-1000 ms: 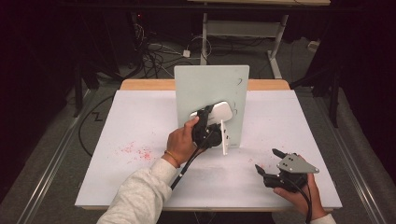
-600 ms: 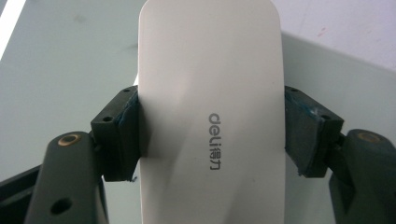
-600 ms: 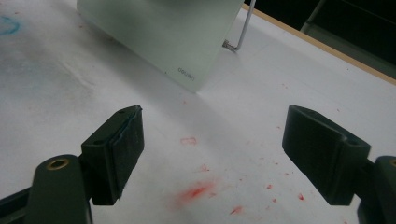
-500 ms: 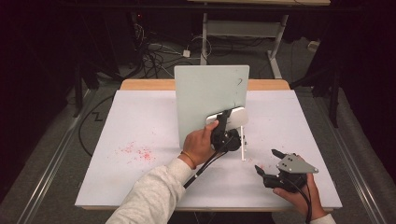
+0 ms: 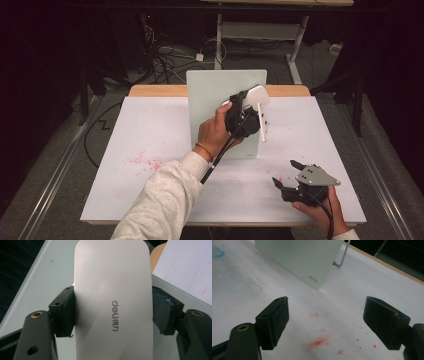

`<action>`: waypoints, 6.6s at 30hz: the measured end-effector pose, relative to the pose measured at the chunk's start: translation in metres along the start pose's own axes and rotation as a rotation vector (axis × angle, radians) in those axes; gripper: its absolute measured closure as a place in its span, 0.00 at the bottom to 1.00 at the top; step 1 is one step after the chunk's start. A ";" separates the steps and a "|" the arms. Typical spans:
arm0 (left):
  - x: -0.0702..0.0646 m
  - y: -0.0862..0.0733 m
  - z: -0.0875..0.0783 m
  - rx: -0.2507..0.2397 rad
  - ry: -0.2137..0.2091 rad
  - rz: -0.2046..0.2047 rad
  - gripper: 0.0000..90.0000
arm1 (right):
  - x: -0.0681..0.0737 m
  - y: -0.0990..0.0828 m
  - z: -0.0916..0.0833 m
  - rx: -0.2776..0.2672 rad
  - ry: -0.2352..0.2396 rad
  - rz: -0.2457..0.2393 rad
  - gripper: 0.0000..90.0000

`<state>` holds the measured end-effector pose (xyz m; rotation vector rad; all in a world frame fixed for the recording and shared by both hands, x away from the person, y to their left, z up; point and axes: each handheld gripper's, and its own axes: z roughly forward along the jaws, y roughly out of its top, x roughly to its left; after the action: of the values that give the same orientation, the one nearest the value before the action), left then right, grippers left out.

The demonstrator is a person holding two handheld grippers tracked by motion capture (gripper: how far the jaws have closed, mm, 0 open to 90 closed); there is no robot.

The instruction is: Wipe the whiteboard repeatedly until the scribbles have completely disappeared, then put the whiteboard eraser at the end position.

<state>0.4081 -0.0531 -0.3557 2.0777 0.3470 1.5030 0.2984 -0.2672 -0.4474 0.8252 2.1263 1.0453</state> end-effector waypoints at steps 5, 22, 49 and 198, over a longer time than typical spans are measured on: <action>-0.024 -0.012 -0.002 0.008 0.009 0.019 0.32 | -0.001 -0.001 0.000 -0.002 0.007 0.011 0.24; -0.068 -0.037 -0.007 0.017 -0.036 0.081 0.32 | 0.002 -0.001 0.001 0.004 0.010 -0.005 0.24; 0.034 0.008 -0.001 0.009 0.008 -0.133 0.32 | 0.005 0.000 0.001 0.016 0.036 -0.007 0.24; 0.001 -0.145 -0.091 -0.056 -0.595 -0.256 0.21 | 0.015 0.006 -0.001 -0.021 0.009 -0.054 0.23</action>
<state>0.3394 0.0912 -0.4160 2.2161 0.3151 0.6947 0.2901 -0.2533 -0.4455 0.7504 2.1296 1.0440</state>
